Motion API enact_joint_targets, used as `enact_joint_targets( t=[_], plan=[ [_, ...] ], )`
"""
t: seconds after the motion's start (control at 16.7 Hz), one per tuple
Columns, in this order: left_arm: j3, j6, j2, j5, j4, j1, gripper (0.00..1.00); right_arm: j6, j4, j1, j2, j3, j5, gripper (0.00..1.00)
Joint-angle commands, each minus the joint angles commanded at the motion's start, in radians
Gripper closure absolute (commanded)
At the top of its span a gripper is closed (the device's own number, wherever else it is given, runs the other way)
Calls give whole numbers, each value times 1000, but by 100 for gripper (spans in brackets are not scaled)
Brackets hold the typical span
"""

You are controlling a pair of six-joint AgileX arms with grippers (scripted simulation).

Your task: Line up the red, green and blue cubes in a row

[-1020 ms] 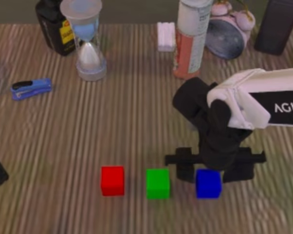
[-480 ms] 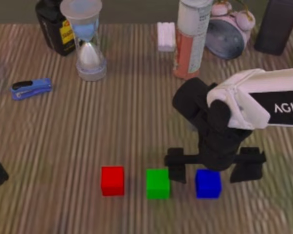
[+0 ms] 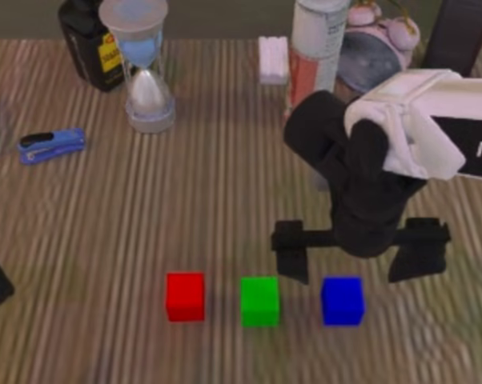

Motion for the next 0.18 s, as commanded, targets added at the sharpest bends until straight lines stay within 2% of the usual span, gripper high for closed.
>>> enact_joint_targets(
  t=[0.18],
  plan=[
    [0, 0, 0, 0, 0, 0, 0, -1, -52, 0, -33, 32, 3, 0]
  ],
)
